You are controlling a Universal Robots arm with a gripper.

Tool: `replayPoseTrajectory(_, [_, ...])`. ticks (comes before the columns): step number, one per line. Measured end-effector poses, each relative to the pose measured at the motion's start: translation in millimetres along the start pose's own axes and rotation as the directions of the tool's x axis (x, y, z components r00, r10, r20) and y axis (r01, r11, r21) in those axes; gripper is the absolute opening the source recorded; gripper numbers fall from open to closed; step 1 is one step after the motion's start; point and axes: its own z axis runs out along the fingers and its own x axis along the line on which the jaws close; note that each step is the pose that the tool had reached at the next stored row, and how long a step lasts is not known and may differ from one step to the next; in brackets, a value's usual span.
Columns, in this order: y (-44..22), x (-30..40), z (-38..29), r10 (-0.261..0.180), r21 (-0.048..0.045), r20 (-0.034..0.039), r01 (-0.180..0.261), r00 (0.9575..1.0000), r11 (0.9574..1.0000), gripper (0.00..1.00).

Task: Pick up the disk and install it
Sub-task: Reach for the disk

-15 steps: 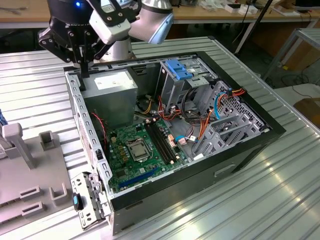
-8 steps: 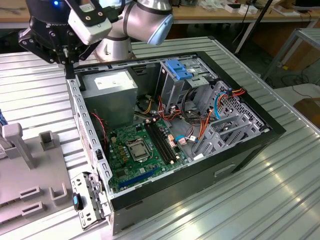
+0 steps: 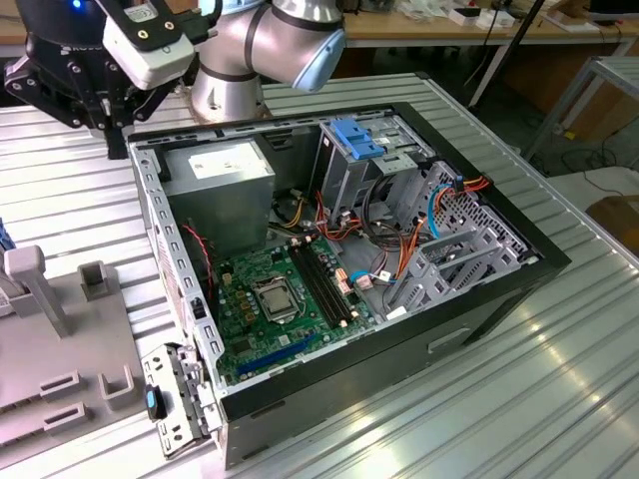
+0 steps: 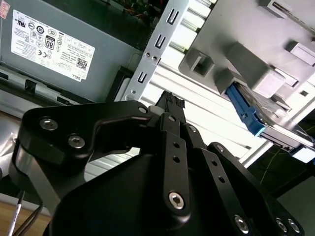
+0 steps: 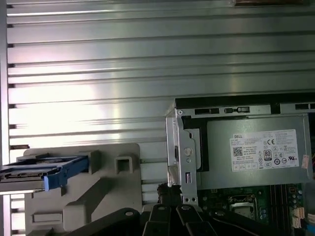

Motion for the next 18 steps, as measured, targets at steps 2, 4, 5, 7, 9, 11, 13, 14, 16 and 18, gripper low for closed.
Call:
replayPoseTrajectory(2, [0.2,3.9,-0.1,-0.008,-0.0002,-0.0007,0.008,1.0,1.0,0.11])
replayPoseTrajectory(4, [0.6,8.3,-0.1,-0.013,-0.0003,-0.001,0.013,0.9999,0.9999,0.11])
replayPoseTrajectory(5, [1.3,12.3,-0.2,-0.015,-0.0004,-0.0012,0.015,0.9999,0.9999,0.11])
replayPoseTrajectory(7, [1.7,18.1,-0.3,-0.017,-0.0005,-0.0013,0.017,0.9999,0.9999,0.11])
replayPoseTrajectory(9, [2.0,24.0,-0.4,-0.018,-0.0005,-0.0013,0.018,0.9998,0.9998,0.11])
replayPoseTrajectory(11, [2.9,37.0,-0.7,-0.019,-0.0005,-0.0014,0.019,0.9998,0.9998,0.11])
replayPoseTrajectory(13, [3.8,46.0,-0.9,-0.019,-0.0005,-0.0014,0.019,0.9998,0.9998,0.11])
replayPoseTrajectory(14, [3.9,49.3,-1.0,-0.019,-0.0005,-0.0014,0.019,0.9998,0.9998,0.11])
replayPoseTrajectory(16, [4.3,57.0,-1.2,-0.019,-0.0004,-0.0015,0.019,0.9998,0.9998,0.11])
replayPoseTrajectory(18, [4.3,67.9,-1.4,-0.02,-0.0005,-0.0014,0.02,0.9998,0.9998,0.11])
